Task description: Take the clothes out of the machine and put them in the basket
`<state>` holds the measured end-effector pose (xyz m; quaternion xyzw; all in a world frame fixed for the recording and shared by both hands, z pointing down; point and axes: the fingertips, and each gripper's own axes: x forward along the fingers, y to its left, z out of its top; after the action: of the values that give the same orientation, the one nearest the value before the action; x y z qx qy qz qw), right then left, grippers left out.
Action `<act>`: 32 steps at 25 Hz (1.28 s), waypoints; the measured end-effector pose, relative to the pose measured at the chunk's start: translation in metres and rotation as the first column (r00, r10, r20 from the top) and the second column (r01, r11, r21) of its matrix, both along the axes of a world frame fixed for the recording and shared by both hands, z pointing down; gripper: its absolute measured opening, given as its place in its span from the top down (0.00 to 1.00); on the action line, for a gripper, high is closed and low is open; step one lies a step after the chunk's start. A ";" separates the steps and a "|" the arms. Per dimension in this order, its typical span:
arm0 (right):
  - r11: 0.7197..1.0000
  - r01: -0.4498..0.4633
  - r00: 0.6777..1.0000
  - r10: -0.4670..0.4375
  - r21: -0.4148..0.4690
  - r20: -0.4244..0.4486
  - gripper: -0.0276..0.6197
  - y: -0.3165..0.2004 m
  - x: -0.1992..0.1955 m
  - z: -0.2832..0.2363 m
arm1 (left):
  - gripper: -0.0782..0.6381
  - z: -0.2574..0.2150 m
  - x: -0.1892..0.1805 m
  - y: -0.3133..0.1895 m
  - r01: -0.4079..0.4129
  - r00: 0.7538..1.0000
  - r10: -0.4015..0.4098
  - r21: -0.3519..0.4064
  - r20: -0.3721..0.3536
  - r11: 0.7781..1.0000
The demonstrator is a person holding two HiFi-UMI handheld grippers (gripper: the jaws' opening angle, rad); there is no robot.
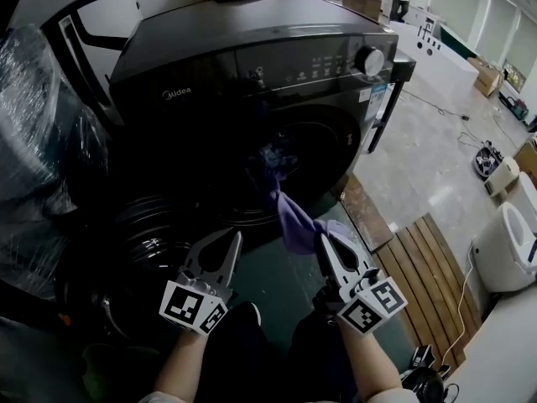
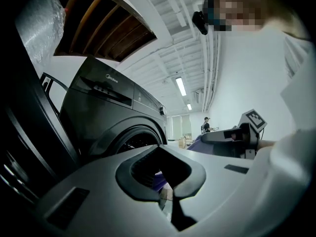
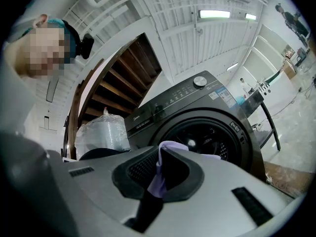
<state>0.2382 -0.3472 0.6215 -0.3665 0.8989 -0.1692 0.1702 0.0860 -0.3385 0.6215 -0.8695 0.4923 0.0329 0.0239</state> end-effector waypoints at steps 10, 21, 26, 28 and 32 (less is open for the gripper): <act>1.000 0.020 0.998 -0.020 0.009 0.054 0.93 -0.028 -0.013 -0.024 | 0.87 -0.028 0.005 -0.014 0.035 0.991 -0.043 0.064 0.128 0.997; 0.989 -0.050 0.989 0.030 -0.137 -0.146 0.94 -0.034 -0.019 -0.080 | 0.87 -0.120 -0.015 -0.036 0.061 0.995 -0.049 -0.139 0.092 0.988; 0.983 -0.048 0.987 0.020 -0.177 -0.158 0.94 -0.028 -0.018 -0.142 | 0.87 -0.174 -0.022 -0.028 0.066 0.995 -0.052 -0.176 0.080 0.982; 0.984 -0.038 0.986 0.009 -0.175 -0.164 0.94 -0.028 -0.021 -0.170 | 0.87 -0.195 -0.025 -0.027 0.068 0.996 -0.056 -0.179 0.069 0.982; 0.987 -0.018 0.986 -0.009 -0.162 -0.168 0.94 -0.032 -0.028 -0.223 | 0.87 -0.234 -0.028 -0.028 0.075 0.996 -0.064 -0.218 0.054 0.973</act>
<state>0.2099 -0.3790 0.3986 -0.3942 0.8924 -0.2102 0.0634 0.0583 -0.3667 0.3878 -0.8495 0.5224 -0.0428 -0.0601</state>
